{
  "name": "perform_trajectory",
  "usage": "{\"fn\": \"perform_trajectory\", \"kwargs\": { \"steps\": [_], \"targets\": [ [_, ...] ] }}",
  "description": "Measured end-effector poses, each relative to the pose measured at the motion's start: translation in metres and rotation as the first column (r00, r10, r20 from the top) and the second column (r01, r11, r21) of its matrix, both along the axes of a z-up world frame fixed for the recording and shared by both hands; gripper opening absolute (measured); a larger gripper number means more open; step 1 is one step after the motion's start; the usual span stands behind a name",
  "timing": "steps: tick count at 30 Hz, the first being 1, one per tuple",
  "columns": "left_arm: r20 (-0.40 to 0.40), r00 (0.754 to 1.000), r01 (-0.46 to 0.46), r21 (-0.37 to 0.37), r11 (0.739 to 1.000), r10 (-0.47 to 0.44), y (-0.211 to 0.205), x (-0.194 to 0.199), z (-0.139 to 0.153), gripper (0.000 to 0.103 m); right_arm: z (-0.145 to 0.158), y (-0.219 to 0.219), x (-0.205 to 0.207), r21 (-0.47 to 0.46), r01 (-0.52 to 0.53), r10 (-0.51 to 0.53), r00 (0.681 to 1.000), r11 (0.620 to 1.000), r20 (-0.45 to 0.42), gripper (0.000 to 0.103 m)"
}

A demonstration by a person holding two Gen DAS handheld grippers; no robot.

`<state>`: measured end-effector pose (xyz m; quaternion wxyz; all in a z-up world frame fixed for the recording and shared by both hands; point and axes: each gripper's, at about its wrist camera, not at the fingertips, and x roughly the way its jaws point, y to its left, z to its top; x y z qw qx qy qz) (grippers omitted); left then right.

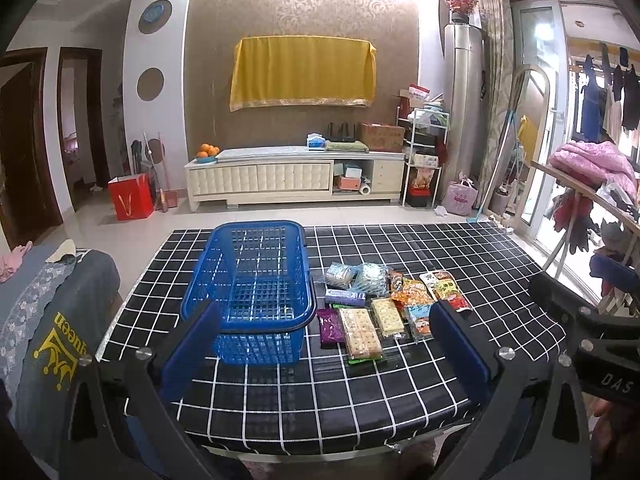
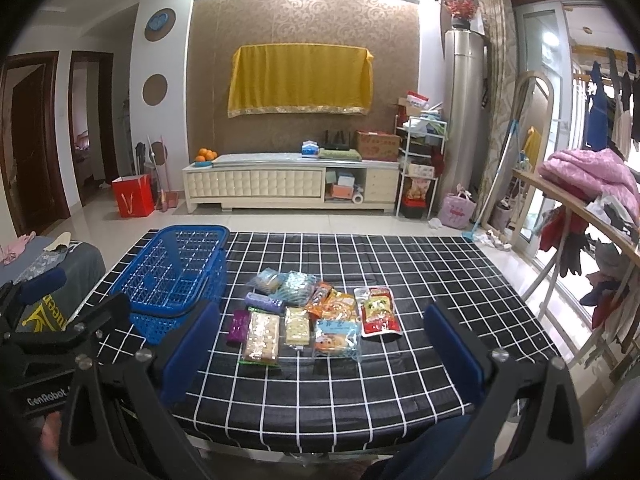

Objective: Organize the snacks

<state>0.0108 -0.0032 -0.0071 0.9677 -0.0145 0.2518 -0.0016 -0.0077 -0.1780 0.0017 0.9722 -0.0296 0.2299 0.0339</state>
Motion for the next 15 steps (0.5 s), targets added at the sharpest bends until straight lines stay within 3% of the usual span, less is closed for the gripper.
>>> {"fn": "perform_trajectory", "kwargs": {
  "steps": [6, 15],
  "targets": [
    [-0.022, 1.000, 0.016, -0.018, 1.000, -0.016, -0.006, 0.018, 0.008, 0.103, 0.007, -0.015, 0.017, 0.012, 0.014, -0.014, 1.000, 1.000, 0.002, 0.103],
    [-0.151, 0.987, 0.063, -0.003, 0.998, -0.063, -0.044, 0.079, -0.008, 0.103, -0.017, -0.057, 0.066, 0.049, 0.055, -0.050, 0.993, 0.997, -0.105, 0.103]
  ]
}}
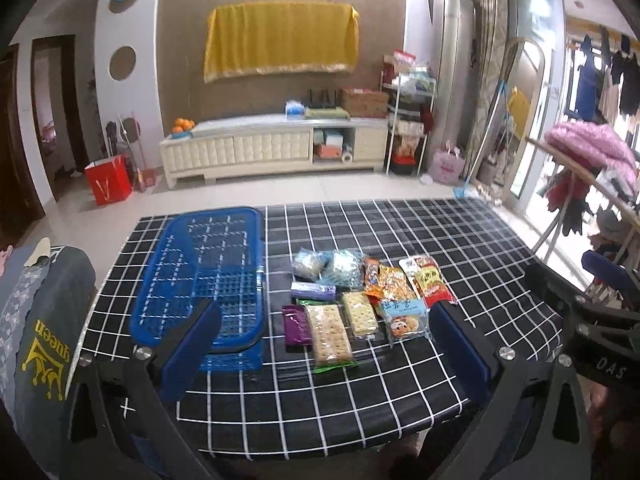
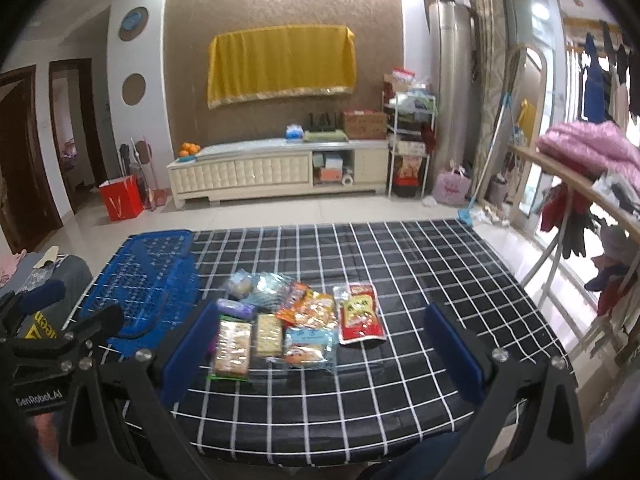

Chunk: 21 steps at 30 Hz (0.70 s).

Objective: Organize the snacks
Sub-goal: 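Lower the left tool onto the large cracker pack and close its fingers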

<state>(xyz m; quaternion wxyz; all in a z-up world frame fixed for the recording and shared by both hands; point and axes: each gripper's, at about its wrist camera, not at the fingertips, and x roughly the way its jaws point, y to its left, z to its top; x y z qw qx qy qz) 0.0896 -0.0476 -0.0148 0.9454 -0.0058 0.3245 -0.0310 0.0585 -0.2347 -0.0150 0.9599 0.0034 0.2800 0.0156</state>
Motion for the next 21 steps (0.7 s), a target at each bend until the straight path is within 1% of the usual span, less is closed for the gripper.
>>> {"fn": "perform_trajectory", "kwargs": {
  "steps": [2, 5, 6, 8, 10, 12, 14, 16, 18, 19, 21],
  "targets": [
    [-0.018, 1.000, 0.006, 0.021, 1.000, -0.006, -0.012, 0.013, -0.006, 0.103, -0.012, -0.010, 0.014, 0.001, 0.016, -0.016, 0.999, 1.000, -0.045, 0.103],
    [-0.073, 0.997, 0.027, 0.059, 0.998, -0.023, -0.034, 0.036, -0.022, 0.103, -0.034, -0.027, 0.035, 0.013, 0.040, -0.038, 0.992, 0.999, -0.120, 0.103],
    [-0.105, 0.994, 0.039, 0.080, 0.996, -0.031, -0.043, 0.045, -0.032, 0.103, -0.042, -0.033, 0.042, 0.021, 0.045, -0.042, 0.988, 0.999, -0.147, 0.103],
    [-0.150, 0.987, 0.062, 0.084, 0.995, -0.049, -0.052, 0.057, -0.048, 0.103, -0.054, -0.044, 0.053, 0.032, 0.054, -0.047, 0.981, 0.998, -0.186, 0.103],
    [-0.197, 0.979, 0.064, 0.076, 0.995, -0.048, -0.057, 0.068, -0.063, 0.102, -0.068, -0.050, 0.062, 0.026, 0.062, -0.054, 0.973, 0.998, -0.223, 0.103],
    [-0.246, 0.968, 0.071, 0.055, 0.996, -0.055, -0.060, 0.081, -0.079, 0.102, -0.078, -0.053, 0.071, 0.026, 0.064, -0.056, 0.966, 0.998, -0.251, 0.103],
    [-0.284, 0.957, 0.081, 0.043, 0.996, -0.065, -0.063, 0.089, -0.089, 0.097, -0.087, -0.055, 0.077, 0.048, 0.051, -0.036, 0.961, 0.998, -0.273, 0.103],
    [-0.341, 0.937, 0.092, 0.035, 0.995, -0.075, -0.065, 0.100, -0.105, 0.095, -0.095, -0.054, 0.083, 0.062, 0.032, -0.013, 0.958, 0.998, -0.287, 0.103],
    [-0.377, 0.924, 0.084, 0.049, 0.995, -0.059, -0.068, 0.109, -0.117, 0.092, -0.105, -0.052, 0.089, 0.061, 0.021, -0.001, 0.953, 0.998, -0.303, 0.103],
    [-0.397, 0.917, 0.080, 0.066, 0.995, -0.048, -0.069, 0.114, -0.124, 0.088, -0.112, -0.051, 0.094, 0.060, 0.016, 0.004, 0.947, 0.998, -0.320, 0.103],
    [-0.421, 0.907, 0.075, 0.093, 0.993, -0.029, -0.071, 0.122, -0.134, 0.088, -0.124, -0.051, 0.103, 0.075, 0.006, 0.021, 0.937, 0.997, -0.348, 0.103]
  ]
}}
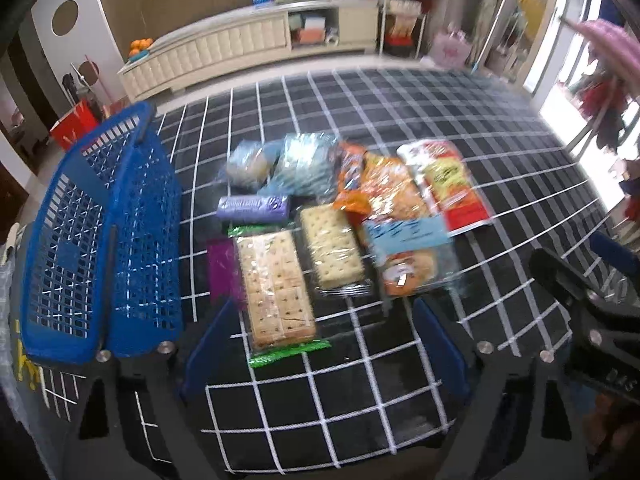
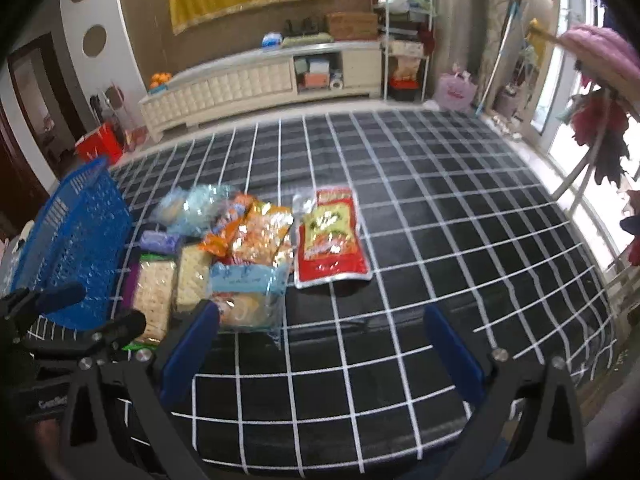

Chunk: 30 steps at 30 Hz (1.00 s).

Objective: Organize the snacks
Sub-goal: 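Lower the left tool onto the large cracker pack and close its fingers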

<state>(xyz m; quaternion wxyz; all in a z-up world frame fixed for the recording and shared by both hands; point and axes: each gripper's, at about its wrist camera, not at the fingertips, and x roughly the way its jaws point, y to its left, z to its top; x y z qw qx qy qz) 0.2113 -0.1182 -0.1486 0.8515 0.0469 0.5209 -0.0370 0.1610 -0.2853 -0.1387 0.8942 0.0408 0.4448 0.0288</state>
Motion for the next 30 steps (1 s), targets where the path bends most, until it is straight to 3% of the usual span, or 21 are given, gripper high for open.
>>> {"fn": "perform_trajectory", "kwargs": {
  "steps": [3, 7, 16, 17, 21, 25, 30],
  "targets": [
    [-0.048, 0.999, -0.010, 0.010, 1.000, 0.011, 0.004, 0.012, -0.017, 0.087, -0.012, -0.001, 0.011, 0.030, -0.015, 0.016, 1.000, 0.999, -0.027, 0.103],
    [-0.107, 0.993, -0.041, 0.028, 0.999, 0.044, 0.011, 0.026, -0.038, 0.076, -0.026, 0.004, 0.021, 0.041, -0.041, 0.043, 0.997, 0.998, -0.056, 0.103],
    [-0.188, 0.979, -0.049, 0.156, 0.986, 0.079, 0.023, 0.045, -0.077, 0.074, -0.044, 0.012, 0.028, 0.085, -0.048, 0.055, 0.995, 0.995, -0.083, 0.103],
    [-0.197, 0.977, -0.048, 0.156, 0.987, 0.078, 0.024, 0.046, -0.080, 0.070, -0.045, 0.014, 0.028, 0.084, -0.049, 0.056, 0.994, 0.995, -0.089, 0.103],
    [-0.222, 0.973, -0.034, 0.120, 0.992, 0.060, 0.027, 0.047, -0.087, 0.070, -0.048, 0.016, 0.026, 0.076, -0.054, 0.061, 0.993, 0.996, -0.101, 0.103],
    [-0.221, 0.974, -0.039, 0.079, 0.996, 0.055, 0.035, 0.051, -0.088, 0.057, -0.046, 0.016, 0.023, 0.068, -0.042, 0.049, 0.994, 0.997, -0.102, 0.103],
    [-0.205, 0.976, -0.053, 0.081, 0.995, 0.068, 0.039, 0.047, -0.080, 0.055, -0.044, 0.016, 0.019, 0.051, -0.037, 0.043, 0.993, 0.998, -0.108, 0.103]
  ]
}}
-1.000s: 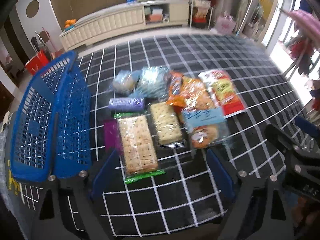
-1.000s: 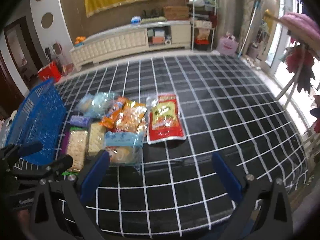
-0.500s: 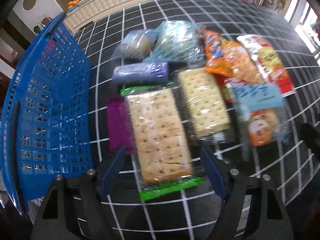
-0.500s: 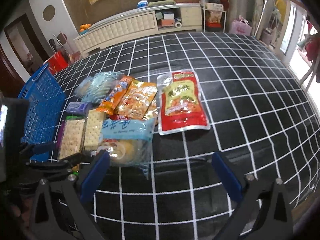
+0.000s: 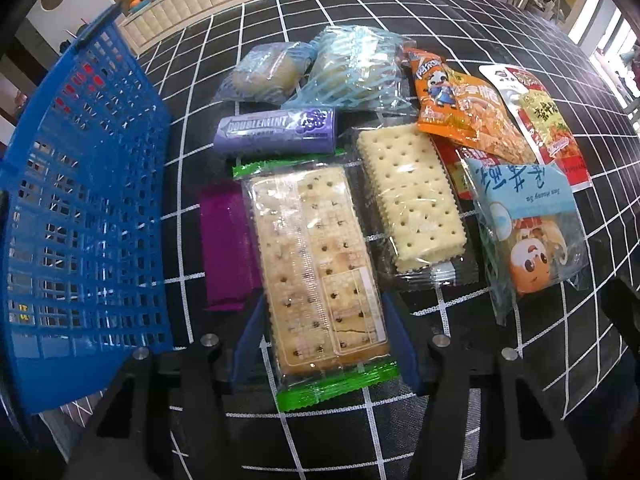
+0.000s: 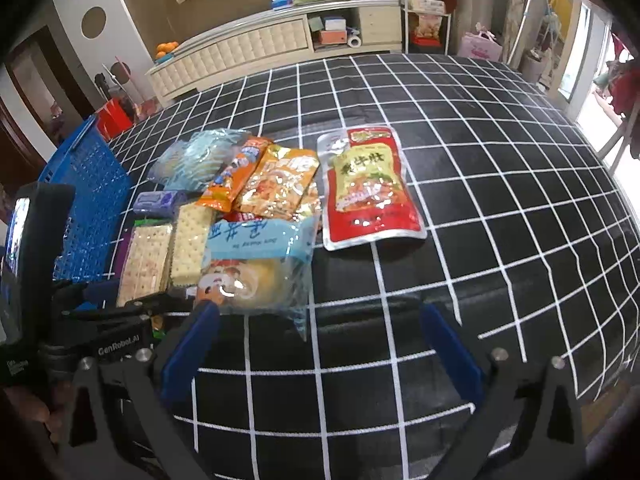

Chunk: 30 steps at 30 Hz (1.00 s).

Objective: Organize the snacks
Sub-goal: 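Lower the left tool onto the large cracker pack and close its fingers, then lift the cracker pack with the left tool while the right tool grasps the bun bag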

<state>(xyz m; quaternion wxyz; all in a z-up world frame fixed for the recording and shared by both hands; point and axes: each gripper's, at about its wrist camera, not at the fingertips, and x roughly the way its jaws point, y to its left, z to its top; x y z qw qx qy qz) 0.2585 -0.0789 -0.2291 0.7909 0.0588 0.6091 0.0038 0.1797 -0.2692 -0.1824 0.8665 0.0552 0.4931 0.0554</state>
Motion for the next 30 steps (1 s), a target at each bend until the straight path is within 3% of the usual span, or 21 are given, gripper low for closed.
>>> {"fn": "perform_trajectory", "kwargs": {
  "steps": [6, 13, 21, 26, 30],
  "targets": [
    [0.073, 0.997, 0.028, -0.011, 1.000, -0.027, -0.002, -0.018, 0.033, 0.054, 0.010, 0.001, 0.001, -0.009, 0.014, -0.014, 1.000, 1.000, 0.003, 0.103],
    [0.128, 0.992, 0.016, -0.070, 0.997, -0.007, 0.011, -0.031, 0.055, 0.054, 0.011, 0.028, 0.020, 0.009, -0.042, 0.042, 0.999, 0.999, -0.024, 0.103],
    [0.141, 0.990, 0.030, -0.129, 0.991, -0.011, 0.020, -0.029, 0.054, 0.054, -0.010, 0.047, 0.047, 0.014, -0.060, 0.061, 0.990, 0.998, -0.131, 0.090],
    [0.131, 0.991, 0.028, -0.153, 0.988, -0.008, 0.024, -0.024, 0.049, 0.054, -0.026, 0.051, 0.058, 0.004, -0.045, 0.044, 0.983, 0.999, -0.176, 0.088],
    [0.125, 0.992, 0.034, -0.167, 0.985, -0.013, 0.026, -0.022, 0.046, 0.054, -0.030, 0.051, 0.061, 0.045, -0.038, 0.046, 0.981, 0.998, -0.190, 0.081]
  ]
}}
